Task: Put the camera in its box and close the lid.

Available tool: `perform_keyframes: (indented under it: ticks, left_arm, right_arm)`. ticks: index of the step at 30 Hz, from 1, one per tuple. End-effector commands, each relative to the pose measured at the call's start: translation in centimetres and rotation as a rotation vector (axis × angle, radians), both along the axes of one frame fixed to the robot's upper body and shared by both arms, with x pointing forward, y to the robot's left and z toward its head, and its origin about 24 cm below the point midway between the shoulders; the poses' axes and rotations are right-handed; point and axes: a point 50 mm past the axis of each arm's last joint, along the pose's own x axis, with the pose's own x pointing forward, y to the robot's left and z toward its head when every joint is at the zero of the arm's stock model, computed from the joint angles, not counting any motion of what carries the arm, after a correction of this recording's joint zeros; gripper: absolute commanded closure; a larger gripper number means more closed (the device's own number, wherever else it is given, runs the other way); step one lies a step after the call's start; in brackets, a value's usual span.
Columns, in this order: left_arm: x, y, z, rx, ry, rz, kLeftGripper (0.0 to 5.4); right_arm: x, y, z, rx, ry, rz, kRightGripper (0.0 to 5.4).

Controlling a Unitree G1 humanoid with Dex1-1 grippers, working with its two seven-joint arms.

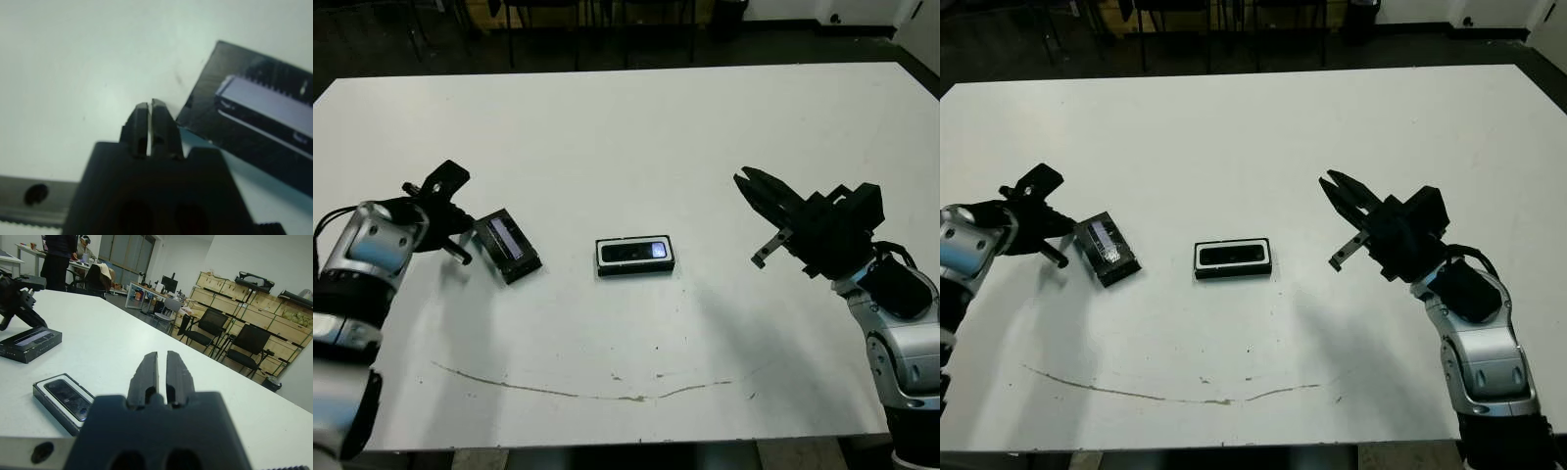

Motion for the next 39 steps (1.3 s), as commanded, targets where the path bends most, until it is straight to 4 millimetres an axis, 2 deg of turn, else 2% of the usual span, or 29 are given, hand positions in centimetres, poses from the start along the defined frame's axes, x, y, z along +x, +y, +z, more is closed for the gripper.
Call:
perform_keyframes:
  ticks: [1,13,26,33,39]
  left_arm:
    - [-0.5,-1.3,-2.0,-0.031,0.086,-0.043,5.40]
    - [-0.1,-3.8,-1.2,-0.052,0.066,-0.151,5.40]
    - [-0.5,-5.7,0.9,-0.139,0.018,-0.253,5.40]
    - [-0.5,-5.6,1.0,-0.127,0.004,-0.230,5.40]
    - [-0.7,-4.5,1.3,0.003,-0.161,-0.112,5.40]
  right_arm:
    - [0.1,-0.4,-0.2,-0.017,0.028,-0.011,5.38]
    - [0.2,-0.5,-0.1,-0.031,0.032,-0.019,5.38]
    - [0.5,-0.4,-0.3,-0.036,0.031,-0.010,5.38]
    - [0.4,-0.5,-0.3,-0.038,0.037,-0.021,5.38]
    - [0.4,-0.5,-0.5,-0.029,0.034,-0.016,5.38]
